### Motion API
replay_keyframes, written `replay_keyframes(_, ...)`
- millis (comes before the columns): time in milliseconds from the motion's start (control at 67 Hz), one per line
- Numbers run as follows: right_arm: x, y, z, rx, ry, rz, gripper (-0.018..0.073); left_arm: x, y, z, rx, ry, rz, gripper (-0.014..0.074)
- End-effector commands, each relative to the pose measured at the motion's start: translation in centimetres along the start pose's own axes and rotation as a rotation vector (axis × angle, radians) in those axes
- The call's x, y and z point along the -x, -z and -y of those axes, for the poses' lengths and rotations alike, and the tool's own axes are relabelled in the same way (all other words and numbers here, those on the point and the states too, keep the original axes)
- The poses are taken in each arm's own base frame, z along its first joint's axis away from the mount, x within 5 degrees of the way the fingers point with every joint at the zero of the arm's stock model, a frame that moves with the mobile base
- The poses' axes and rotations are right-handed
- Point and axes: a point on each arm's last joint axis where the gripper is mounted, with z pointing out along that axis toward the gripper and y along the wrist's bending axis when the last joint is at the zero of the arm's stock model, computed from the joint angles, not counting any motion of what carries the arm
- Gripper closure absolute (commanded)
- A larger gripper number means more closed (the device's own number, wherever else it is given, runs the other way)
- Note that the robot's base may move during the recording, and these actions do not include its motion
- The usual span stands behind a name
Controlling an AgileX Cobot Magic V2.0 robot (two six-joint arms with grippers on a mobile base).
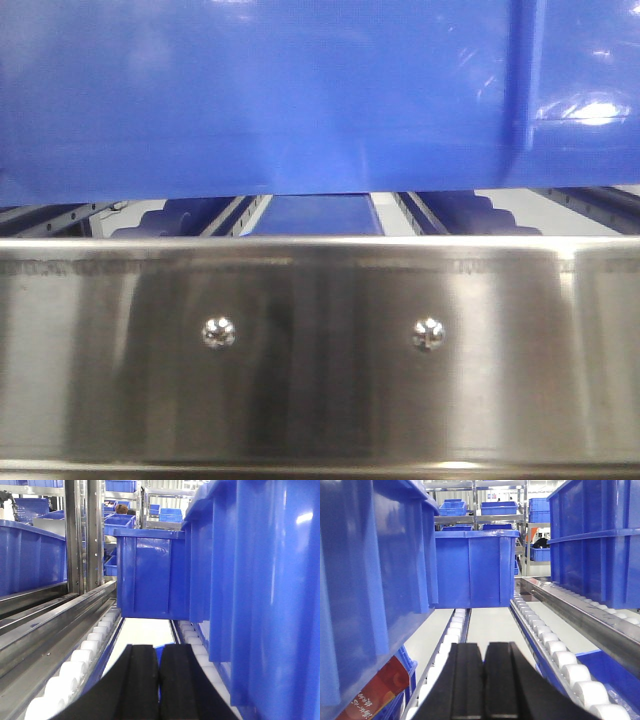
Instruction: Move blue bin to conveyor side
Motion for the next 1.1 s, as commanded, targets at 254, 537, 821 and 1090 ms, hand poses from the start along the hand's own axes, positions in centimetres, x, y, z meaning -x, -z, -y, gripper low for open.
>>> replay_keyframes(254,0.26,0.04,0.00,0.000,-0.002,0.029,0.0637,0.31,0.04,0.04,-0.006,0.006,0.027,0.0603)
replay_keyframes(537,0.36,0.04,0.01,-0.001,-0.002,0.040,0.0637,0.34,0.04,0.04,-0.007,0.006,0.031,0.0603)
replay_keyframes(821,1.11,0.10,0.02,-0.003,-0.002,0.122,0.0637,0.41,0.04,0.05,-0.007,0.006,0.039,0.0603)
replay_keyframes(1090,1.10,0.10,0.02,-0.002,-0.004,0.120,0.0637,0.55,0.05,0.05,-0.008,0.006,0.054,0.0603)
